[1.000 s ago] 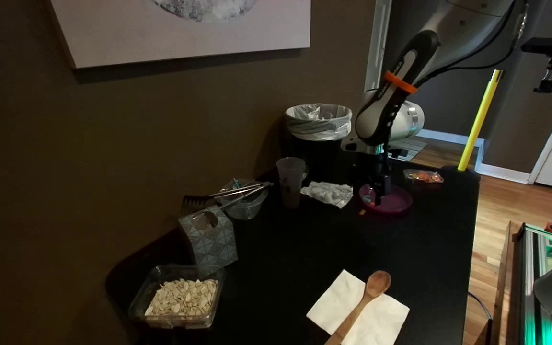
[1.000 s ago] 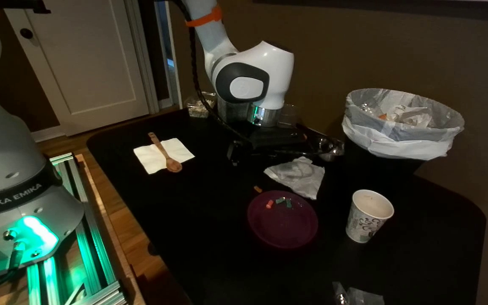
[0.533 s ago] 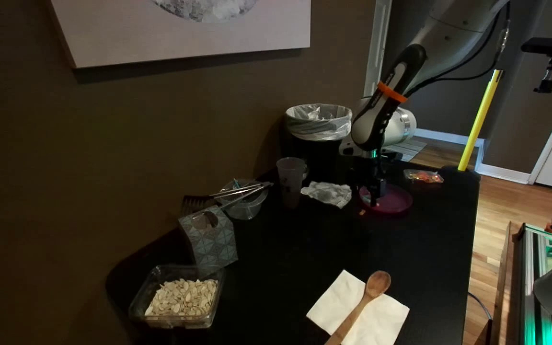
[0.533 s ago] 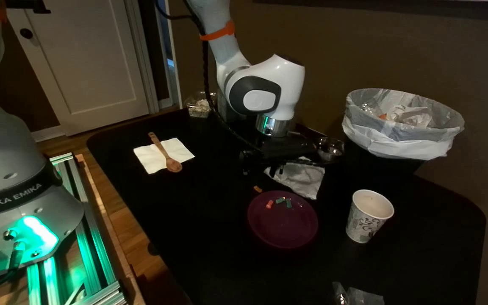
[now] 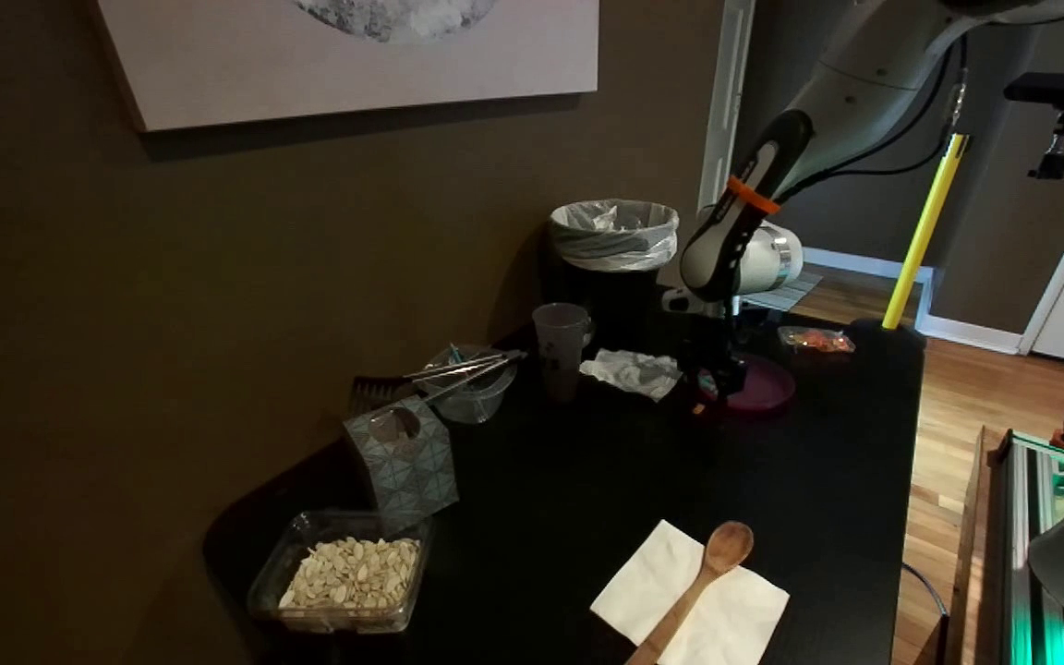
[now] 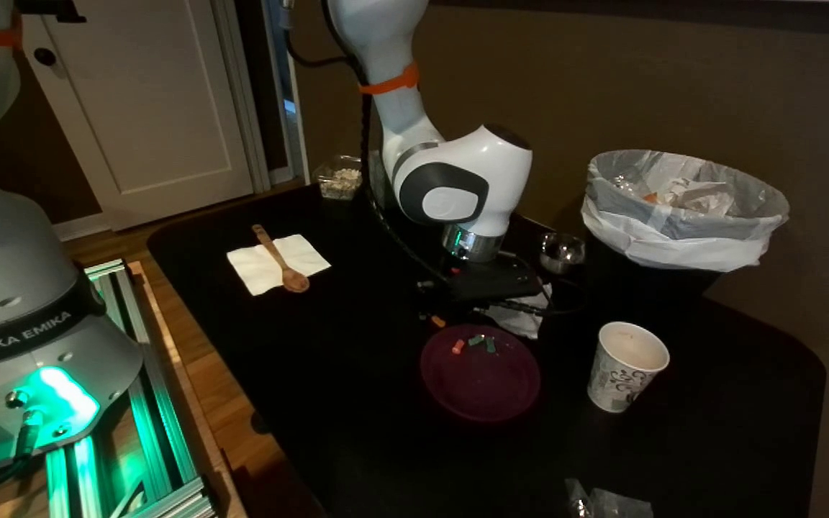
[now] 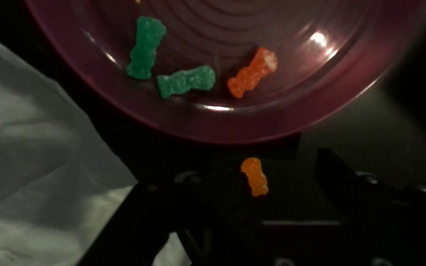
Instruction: Pick up the candy on the table surface and place it on the purple plate
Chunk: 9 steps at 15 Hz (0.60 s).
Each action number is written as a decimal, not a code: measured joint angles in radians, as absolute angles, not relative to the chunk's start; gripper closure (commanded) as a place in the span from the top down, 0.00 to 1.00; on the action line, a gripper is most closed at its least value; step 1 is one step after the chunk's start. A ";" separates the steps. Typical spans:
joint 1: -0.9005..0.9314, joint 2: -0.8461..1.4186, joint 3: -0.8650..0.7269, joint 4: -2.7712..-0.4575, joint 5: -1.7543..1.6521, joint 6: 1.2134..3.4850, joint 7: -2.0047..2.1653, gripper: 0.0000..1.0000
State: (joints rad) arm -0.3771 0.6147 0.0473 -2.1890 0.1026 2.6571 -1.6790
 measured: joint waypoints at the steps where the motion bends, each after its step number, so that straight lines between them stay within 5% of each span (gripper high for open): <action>1: -0.386 0.621 0.055 -2.189 0.103 2.657 -1.685 0.70; 9: -0.416 0.628 0.091 -2.186 0.105 2.657 -1.715 0.53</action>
